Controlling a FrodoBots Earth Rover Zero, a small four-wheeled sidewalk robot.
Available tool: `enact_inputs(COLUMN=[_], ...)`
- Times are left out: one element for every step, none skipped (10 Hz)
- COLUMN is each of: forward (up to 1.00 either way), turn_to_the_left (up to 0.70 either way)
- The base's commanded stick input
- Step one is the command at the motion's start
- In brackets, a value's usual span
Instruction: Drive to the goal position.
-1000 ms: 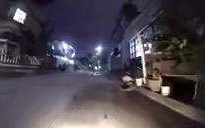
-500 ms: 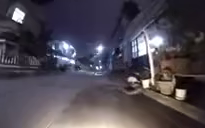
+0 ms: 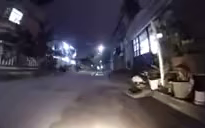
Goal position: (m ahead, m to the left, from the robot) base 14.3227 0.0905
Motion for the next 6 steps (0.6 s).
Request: enact_inputs(forward=[0.70, 0.70, 0.70, 0.70, 0.70, 0.70], turn_to_the_left=[0.00, 0.00, 0.00, 0.00, 0.00, 0.00])
